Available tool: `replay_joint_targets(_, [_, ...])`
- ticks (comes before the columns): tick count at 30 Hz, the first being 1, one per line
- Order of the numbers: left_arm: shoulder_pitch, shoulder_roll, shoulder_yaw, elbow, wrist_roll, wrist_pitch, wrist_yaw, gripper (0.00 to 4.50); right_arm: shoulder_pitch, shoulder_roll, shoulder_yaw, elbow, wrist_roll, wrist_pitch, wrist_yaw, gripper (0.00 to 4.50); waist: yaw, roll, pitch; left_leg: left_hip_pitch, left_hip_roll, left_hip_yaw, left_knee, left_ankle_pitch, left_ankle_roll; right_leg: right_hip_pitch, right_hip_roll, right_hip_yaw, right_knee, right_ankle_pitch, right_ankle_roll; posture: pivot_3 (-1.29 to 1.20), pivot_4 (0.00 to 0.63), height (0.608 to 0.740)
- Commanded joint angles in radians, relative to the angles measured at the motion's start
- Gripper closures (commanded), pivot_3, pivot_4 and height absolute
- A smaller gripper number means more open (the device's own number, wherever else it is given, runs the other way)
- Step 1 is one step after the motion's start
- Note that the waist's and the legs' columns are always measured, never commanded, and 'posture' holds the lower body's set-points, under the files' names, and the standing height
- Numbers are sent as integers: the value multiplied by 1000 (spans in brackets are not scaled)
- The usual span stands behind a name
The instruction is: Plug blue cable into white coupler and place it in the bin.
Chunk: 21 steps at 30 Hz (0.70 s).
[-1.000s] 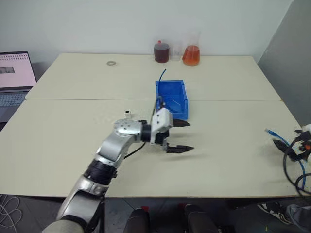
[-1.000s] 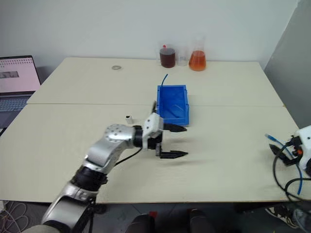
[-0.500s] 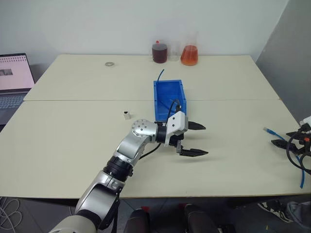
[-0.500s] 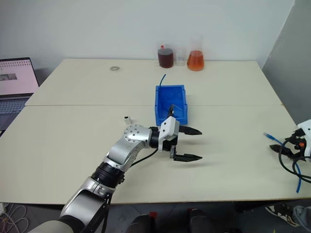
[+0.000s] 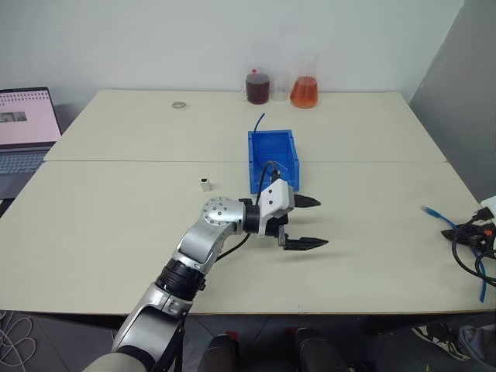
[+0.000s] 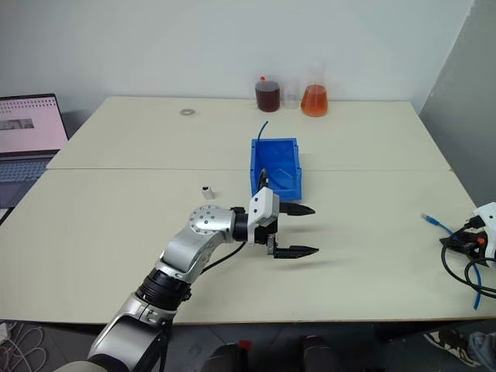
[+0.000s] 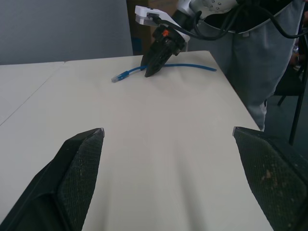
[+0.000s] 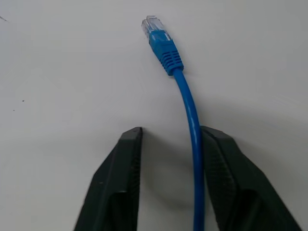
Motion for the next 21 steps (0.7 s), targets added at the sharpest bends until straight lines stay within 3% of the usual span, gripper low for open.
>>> replay_joint_targets(1, [-27, -1, 19, -28, -14, -6, -10, 0, 0, 0, -7, 13, -9, -7, -3, 3815, 0, 0, 0, 0, 0, 0, 0, 0, 0, 0, 0, 0, 0, 0, 0, 0, 150, 740])
replay_joint_targets(4, [-26, -5, 17, -32, -19, -7, -15, 0, 16, 0, -10, 5, -3, -12, 8, 4475, -1, 0, 0, 0, 0, 0, 0, 0, 0, 0, 0, 0, 0, 0, 0, 0, 150, 740])
replay_joint_targets(10, [-21, 7, 27, -38, -20, -18, -22, 0, 53, -13, -25, -59, 24, -21, 54, 4475, 0, 0, 0, 0, 0, 0, 0, 0, 0, 0, 0, 0, 0, 0, 0, 0, 150, 740])
replay_joint_targets(13, [23, 51, 75, -104, -42, 20, 2, 0, 186, -10, -38, -355, 102, 67, 163, 4475, 0, 0, 0, 0, 0, 0, 0, 0, 0, 0, 0, 0, 0, 0, 0, 0, 150, 740])
replay_joint_targets(15, [98, 107, 120, -188, -58, 55, 24, 0, 307, 3, -53, -663, 176, 183, 172, 4475, -5, 2, 0, 0, 1, -1, -1, 0, 0, 0, 1, 0, 0, -1, 1, 0, 150, 740])
replay_joint_targets(18, [287, 218, 227, -379, -86, 140, 85, 0, 381, 56, -26, -1089, 277, 365, 111, 4475, -30, 4, 0, 1, 4, -2, -3, -1, -1, 0, 3, 4, 2, -2, 0, 0, 150, 740])
replay_joint_targets(21, [464, 279, 349, -560, -105, 238, 194, 0, 353, 139, 65, -1283, 250, 411, 27, 4475, -39, 6, 3, 3, 5, -5, -3, -1, -1, -3, 5, 3, 3, -3, 1, 0, 150, 740])
